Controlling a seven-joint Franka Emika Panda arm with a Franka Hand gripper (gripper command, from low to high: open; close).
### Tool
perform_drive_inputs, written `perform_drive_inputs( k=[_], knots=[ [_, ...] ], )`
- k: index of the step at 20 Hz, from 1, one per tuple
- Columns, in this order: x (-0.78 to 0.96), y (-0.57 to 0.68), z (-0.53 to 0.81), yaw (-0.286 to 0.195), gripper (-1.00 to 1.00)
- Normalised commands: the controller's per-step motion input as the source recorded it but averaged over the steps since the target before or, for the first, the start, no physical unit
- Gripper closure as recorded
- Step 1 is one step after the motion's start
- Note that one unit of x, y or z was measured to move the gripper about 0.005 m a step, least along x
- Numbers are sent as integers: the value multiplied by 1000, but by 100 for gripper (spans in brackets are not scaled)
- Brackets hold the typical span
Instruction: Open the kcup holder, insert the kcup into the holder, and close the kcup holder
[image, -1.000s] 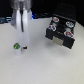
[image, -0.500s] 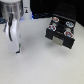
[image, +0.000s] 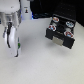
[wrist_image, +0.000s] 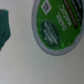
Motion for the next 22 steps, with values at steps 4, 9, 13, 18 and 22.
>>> perform_drive_inputs(
  k=[4, 9, 13, 18, 22],
  knots=[
    [-122, -13, -47, -125, -100],
    [-95, 1, -26, -118, -100],
    [-44, -1, 3, -55, 100],
    [-20, 13, -20, -53, 100],
    [-13, 150, -145, -13, -100]
  ],
)
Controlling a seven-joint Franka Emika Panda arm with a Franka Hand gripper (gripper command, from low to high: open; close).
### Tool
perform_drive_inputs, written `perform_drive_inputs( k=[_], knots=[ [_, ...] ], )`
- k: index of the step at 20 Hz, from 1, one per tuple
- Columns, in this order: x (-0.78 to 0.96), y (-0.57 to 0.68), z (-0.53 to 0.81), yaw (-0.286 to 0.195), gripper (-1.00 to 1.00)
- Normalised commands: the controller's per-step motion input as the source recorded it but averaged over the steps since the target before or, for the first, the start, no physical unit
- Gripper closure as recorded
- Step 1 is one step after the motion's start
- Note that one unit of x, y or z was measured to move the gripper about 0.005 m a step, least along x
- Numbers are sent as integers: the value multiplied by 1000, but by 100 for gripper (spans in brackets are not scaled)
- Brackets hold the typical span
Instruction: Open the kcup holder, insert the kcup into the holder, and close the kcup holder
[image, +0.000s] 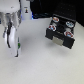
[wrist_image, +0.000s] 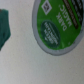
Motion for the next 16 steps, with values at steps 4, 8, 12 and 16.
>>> perform_drive_inputs(
  k=[4, 8, 12, 16],
  knots=[
    [-134, 174, -114, 0, -100],
    [-271, 71, -72, -17, -100],
    [-354, 18, -130, -42, -100],
    [-290, 1, -160, -36, -100]
  ],
)
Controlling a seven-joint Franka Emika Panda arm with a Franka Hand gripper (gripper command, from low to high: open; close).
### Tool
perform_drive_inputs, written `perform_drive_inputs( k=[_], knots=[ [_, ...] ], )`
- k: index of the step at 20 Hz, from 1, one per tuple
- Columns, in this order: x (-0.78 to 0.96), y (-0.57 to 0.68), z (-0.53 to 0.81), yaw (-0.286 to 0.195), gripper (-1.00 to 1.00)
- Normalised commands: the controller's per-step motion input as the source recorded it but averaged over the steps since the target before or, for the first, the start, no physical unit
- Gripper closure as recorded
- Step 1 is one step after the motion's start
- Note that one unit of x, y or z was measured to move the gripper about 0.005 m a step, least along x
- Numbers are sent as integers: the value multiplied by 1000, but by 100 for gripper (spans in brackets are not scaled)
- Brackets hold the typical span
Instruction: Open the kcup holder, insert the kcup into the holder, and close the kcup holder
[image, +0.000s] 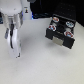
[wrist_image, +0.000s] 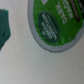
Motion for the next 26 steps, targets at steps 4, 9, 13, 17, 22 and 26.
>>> perform_drive_inputs(
  k=[4, 9, 13, 17, 22, 26],
  knots=[
    [-178, 0, -151, -20, -100],
    [-134, 0, -139, -6, -100],
    [-34, -6, -8, -68, 100],
    [-46, -20, -42, -103, -100],
    [-19, 0, -5, -32, 100],
    [0, 14, 23, -15, 100]
  ],
)
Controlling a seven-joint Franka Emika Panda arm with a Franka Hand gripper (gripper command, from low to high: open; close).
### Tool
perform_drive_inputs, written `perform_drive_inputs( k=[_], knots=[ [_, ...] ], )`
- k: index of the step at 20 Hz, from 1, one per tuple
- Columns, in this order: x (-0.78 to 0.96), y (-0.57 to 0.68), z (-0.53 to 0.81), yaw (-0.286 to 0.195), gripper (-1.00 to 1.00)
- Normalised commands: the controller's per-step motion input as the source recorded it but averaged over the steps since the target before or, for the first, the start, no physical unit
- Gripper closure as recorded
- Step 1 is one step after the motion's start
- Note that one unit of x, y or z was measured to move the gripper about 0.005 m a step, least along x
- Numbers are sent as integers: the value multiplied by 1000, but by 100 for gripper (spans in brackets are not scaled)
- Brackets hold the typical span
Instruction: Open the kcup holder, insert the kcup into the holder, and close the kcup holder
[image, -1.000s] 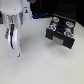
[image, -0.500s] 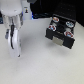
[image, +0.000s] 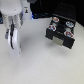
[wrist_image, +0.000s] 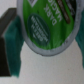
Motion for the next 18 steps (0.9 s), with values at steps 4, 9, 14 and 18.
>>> perform_drive_inputs(
  k=[4, 9, 14, 18],
  knots=[
    [79, 239, 582, 5, 100],
    [186, 419, 894, 8, 100],
    [129, 607, 829, 11, 100],
    [175, 644, 747, 24, 100]
  ],
)
